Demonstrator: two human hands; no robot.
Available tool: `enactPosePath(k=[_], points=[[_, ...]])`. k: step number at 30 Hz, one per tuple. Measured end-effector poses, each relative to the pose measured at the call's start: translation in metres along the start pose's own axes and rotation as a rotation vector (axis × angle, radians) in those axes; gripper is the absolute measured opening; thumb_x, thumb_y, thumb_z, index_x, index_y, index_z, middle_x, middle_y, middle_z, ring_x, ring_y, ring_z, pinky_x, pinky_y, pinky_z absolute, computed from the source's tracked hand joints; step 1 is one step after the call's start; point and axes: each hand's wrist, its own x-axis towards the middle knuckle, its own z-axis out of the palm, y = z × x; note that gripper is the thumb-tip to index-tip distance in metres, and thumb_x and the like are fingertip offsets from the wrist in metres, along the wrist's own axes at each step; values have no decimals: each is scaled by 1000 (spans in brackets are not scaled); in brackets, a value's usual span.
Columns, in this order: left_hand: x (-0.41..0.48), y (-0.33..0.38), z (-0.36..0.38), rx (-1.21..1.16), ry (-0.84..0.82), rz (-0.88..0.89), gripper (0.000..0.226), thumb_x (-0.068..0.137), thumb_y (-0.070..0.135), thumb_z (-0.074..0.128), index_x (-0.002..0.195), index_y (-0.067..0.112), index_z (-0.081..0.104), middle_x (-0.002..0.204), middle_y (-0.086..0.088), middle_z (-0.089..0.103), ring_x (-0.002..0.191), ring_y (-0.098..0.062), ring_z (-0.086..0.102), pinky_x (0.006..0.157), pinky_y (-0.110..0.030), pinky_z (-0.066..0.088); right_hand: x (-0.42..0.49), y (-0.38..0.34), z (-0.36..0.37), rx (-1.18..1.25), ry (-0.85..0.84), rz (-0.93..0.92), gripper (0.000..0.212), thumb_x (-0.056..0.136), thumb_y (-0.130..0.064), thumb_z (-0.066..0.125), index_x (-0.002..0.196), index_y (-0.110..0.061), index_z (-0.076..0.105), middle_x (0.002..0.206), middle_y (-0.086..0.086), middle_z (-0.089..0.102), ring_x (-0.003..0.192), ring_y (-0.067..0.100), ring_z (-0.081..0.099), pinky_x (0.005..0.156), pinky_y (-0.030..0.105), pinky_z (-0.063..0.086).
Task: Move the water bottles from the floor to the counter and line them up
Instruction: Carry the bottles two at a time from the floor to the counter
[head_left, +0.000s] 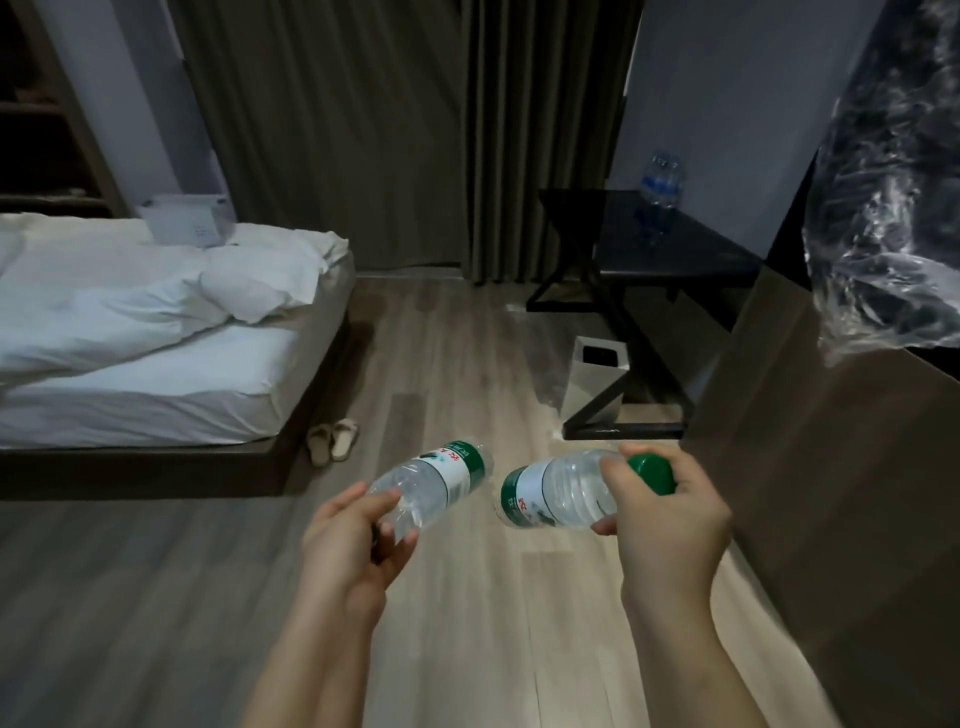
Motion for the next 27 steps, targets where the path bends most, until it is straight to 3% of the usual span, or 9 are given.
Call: enactPosePath(k=[2,4,6,11,17,19,22,27], points=[[27,10,11,9,30,-15,33,86,-3,58,111,17,50,63,-4,39,21,0,36,36,-17,49,19,5,26,-27,4,0,15,72,-6,69,73,-21,67,62,-4,54,63,37,59,37,19,42],[55,20,22,14,33,-19,33,86,-3,58,111,17,50,64,-5,41,21,0,36,36,-15,48,41,10,54,-44,-9,7,14,73,-6,69,75,-20,68,61,-7,53,60,30,57,41,24,45],[84,29,37,27,36,-7,34,86,-3,58,111,17,50,65,-6,42,21,0,36,36,-15,47,65,17,82,-53,-28,24,13,73,-6,69,78,-18,68,61,-8,53,54,20,54,39,18,42],[161,52,95,78,19,56,32,85,-5,58,110,15,51,61,-6,39,24,-1,36,35,-16,48,141,34,152,-24,-85,50,16,73,-4,68,76,-20,67,64,-3,56,49,23,54,33,11,36],[252,83,183,142,18,84,33,85,-5,59,112,13,52,74,-8,44,55,-13,39,36,-20,51,249,44,247,-40,-143,56,21,70,-3,67,71,-24,64,75,0,61,69,37,63,36,14,40],[279,93,205,143,25,97,34,84,-5,59,113,12,52,81,-9,47,57,-13,40,37,-21,52,279,45,273,-65,-163,57,23,69,-4,66,71,-26,63,73,-3,60,71,36,65,44,21,49],[319,105,236,146,33,105,33,85,-5,59,112,12,51,81,-9,47,56,-12,39,39,-22,53,320,47,307,-127,-174,39,21,67,-6,67,73,-26,64,71,-7,61,75,27,62,69,45,57],[395,126,283,149,16,99,33,84,-5,60,111,12,50,74,-6,43,56,-11,38,41,-23,53,379,56,357,-155,-150,17,20,70,-6,67,74,-24,58,76,-10,65,79,18,61,70,32,47]])
